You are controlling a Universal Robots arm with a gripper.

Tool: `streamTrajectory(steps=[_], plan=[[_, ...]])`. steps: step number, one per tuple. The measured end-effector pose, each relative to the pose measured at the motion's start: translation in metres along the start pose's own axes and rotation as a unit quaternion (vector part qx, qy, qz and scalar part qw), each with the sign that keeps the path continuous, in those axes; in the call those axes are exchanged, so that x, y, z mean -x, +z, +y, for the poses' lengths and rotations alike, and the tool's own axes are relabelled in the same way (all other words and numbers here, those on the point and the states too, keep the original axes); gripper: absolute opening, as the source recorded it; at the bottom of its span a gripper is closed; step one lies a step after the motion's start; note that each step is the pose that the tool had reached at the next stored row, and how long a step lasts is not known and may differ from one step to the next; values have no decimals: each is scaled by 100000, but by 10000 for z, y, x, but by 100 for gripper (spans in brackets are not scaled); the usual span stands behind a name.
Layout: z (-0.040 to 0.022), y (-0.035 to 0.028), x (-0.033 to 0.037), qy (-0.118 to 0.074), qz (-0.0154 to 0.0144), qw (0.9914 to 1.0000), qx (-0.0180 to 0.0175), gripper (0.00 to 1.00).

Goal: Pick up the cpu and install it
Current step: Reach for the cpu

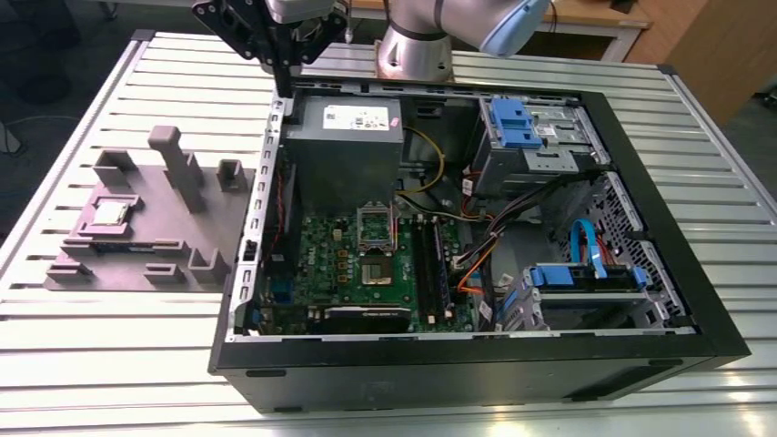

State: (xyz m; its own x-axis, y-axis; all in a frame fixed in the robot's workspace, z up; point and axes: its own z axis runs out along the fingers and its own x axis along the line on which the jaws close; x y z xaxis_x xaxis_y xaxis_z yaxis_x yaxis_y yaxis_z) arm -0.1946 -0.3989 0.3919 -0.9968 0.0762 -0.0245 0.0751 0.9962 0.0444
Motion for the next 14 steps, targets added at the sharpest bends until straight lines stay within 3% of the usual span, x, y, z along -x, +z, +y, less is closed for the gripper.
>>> streamTrajectory(steps=[14], plan=[[-3, -1, -33, 3, 2, 100000, -3, 10]])
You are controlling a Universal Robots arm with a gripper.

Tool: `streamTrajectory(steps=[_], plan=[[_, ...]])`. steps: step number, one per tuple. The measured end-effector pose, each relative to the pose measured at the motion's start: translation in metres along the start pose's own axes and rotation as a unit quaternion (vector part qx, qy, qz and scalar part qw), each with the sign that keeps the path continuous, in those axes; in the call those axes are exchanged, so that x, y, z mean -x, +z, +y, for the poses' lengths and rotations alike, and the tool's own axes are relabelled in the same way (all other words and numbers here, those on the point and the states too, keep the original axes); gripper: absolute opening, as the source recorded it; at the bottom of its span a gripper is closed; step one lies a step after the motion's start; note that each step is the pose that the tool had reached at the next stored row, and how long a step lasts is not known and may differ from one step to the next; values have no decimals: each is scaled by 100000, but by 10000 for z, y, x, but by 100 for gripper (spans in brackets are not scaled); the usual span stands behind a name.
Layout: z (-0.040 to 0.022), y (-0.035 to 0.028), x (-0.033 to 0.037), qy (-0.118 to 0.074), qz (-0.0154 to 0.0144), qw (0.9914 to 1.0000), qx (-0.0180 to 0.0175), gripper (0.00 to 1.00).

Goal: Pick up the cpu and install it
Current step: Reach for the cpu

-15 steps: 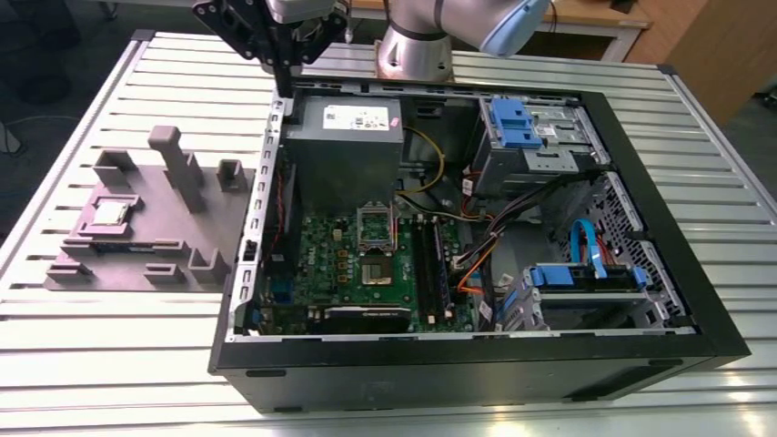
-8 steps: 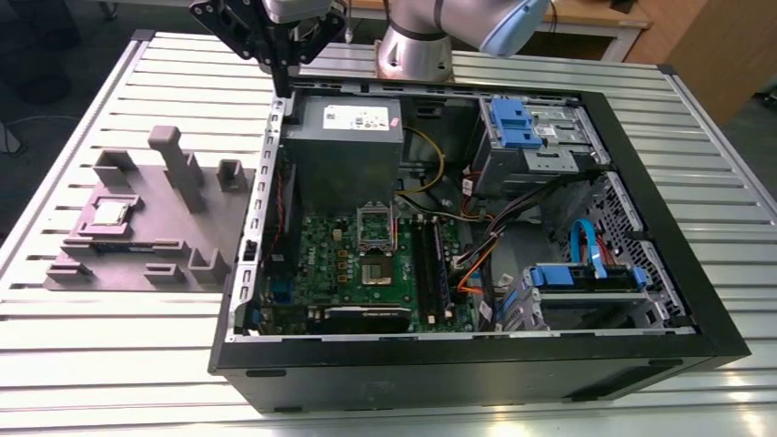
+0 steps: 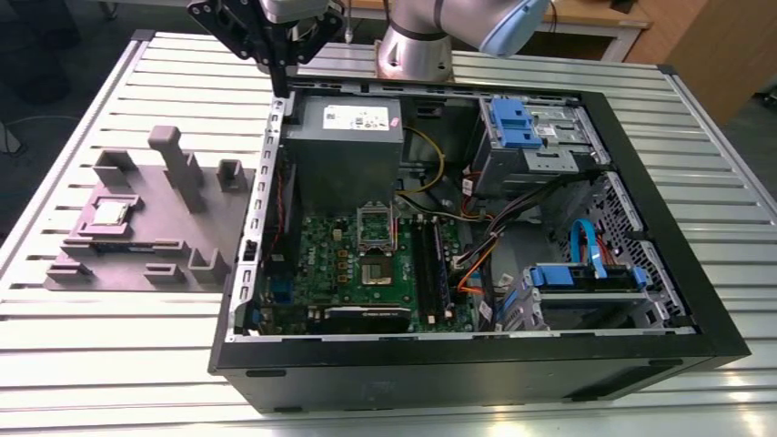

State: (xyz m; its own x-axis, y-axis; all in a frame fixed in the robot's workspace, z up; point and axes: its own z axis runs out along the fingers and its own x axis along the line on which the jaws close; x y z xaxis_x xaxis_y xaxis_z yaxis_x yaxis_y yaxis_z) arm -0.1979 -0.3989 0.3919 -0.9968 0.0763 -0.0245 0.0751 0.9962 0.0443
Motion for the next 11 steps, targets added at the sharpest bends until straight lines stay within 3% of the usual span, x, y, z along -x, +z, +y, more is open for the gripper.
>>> streamTrajectory(steps=[11], plan=[[-3, 0, -36, -6, 0, 100000, 1, 10]])
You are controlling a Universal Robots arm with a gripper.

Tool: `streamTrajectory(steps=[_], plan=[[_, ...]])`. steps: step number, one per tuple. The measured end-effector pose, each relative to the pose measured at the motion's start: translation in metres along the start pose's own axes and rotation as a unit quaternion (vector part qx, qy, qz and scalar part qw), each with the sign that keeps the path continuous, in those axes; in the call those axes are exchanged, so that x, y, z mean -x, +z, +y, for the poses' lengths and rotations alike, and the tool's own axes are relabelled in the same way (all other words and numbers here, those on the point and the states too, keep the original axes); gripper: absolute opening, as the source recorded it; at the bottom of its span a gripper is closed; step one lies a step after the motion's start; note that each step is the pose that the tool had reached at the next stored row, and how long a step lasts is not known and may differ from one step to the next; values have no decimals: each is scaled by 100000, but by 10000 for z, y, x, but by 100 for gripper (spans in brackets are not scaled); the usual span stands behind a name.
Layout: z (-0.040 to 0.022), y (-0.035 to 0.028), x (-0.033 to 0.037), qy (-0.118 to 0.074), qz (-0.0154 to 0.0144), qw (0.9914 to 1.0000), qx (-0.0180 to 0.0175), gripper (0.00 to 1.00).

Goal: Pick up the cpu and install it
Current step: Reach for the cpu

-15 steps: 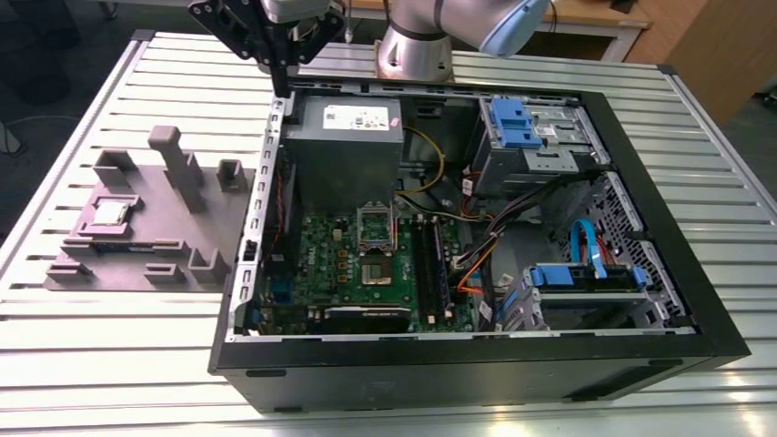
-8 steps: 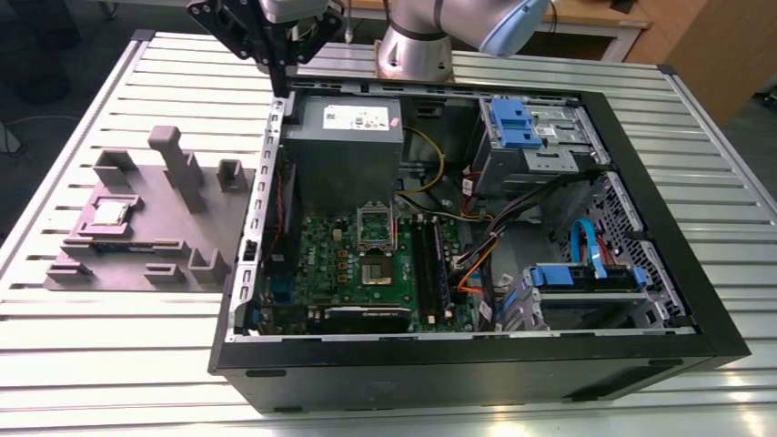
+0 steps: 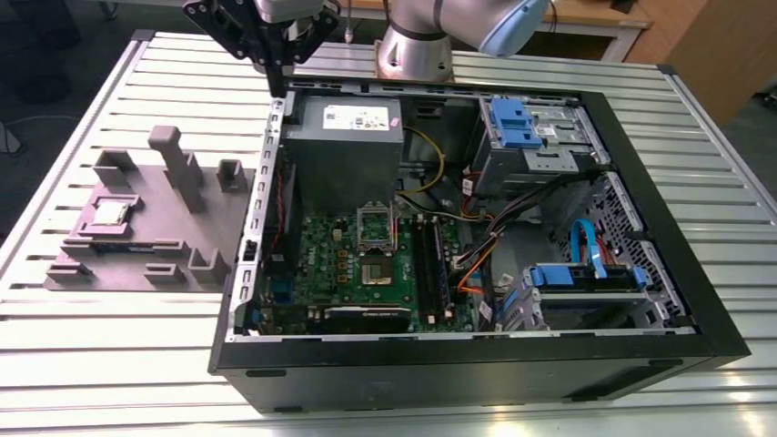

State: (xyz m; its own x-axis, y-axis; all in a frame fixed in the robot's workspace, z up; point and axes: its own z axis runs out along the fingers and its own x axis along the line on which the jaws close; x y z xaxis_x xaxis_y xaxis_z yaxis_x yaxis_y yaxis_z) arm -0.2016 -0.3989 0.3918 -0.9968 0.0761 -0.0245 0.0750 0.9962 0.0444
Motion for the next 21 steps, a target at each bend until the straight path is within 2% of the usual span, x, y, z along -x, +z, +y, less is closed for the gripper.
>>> streamTrajectory(steps=[21], plan=[[-3, 1, -38, 5, -2, 100000, 1, 10]])
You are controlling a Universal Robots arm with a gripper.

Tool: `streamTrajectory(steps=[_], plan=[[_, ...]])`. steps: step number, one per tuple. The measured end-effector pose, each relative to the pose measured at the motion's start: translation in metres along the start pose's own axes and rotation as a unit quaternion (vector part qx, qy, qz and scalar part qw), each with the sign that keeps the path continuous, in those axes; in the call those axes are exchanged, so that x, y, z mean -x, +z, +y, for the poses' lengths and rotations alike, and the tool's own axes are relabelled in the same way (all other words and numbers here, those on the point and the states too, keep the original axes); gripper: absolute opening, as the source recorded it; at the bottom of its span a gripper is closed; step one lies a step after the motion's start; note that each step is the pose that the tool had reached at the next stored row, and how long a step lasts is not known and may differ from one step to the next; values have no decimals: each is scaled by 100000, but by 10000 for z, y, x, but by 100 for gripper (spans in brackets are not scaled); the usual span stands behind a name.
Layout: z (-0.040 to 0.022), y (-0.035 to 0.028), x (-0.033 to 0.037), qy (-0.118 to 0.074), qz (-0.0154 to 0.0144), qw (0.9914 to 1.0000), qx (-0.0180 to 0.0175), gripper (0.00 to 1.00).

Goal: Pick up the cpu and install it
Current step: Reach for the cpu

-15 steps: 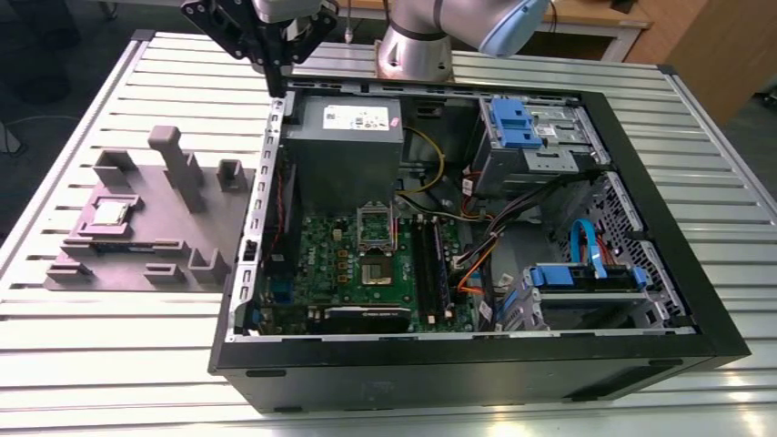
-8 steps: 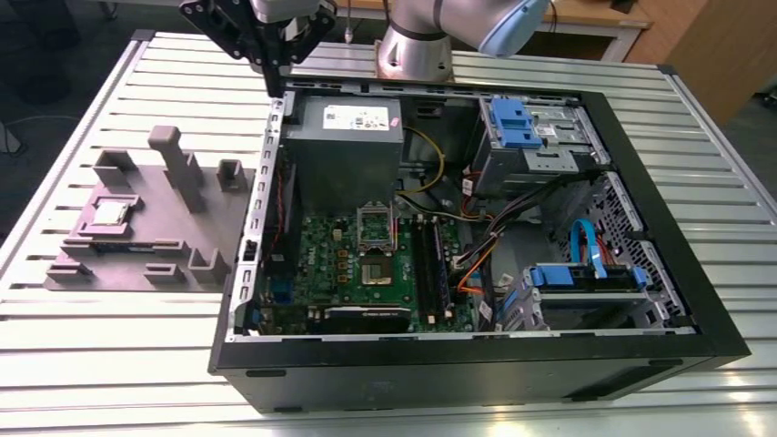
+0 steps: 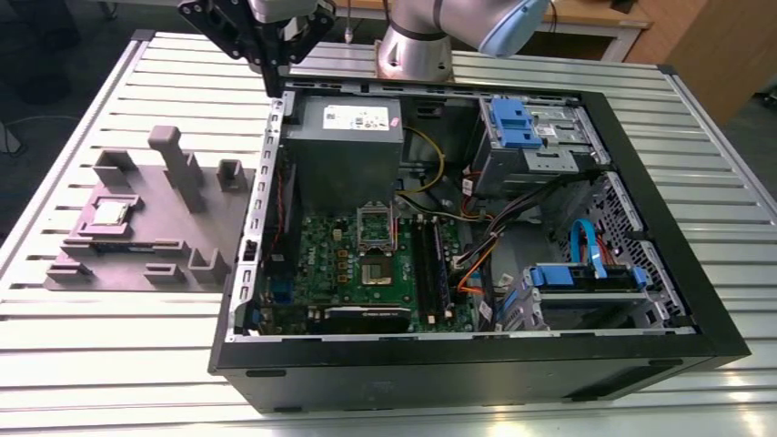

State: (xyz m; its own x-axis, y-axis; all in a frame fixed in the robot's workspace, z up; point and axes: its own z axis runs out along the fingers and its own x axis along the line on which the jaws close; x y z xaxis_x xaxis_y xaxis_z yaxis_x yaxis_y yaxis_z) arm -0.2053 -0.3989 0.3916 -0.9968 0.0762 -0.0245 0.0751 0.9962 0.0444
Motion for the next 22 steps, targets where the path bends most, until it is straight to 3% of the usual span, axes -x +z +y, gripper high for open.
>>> streamTrajectory(steps=[11, 22], plan=[[-1, 0, -20, 0, 1, 100000, -1, 10], [-6, -1, -83, -2, 3, 100000, -2, 10]])
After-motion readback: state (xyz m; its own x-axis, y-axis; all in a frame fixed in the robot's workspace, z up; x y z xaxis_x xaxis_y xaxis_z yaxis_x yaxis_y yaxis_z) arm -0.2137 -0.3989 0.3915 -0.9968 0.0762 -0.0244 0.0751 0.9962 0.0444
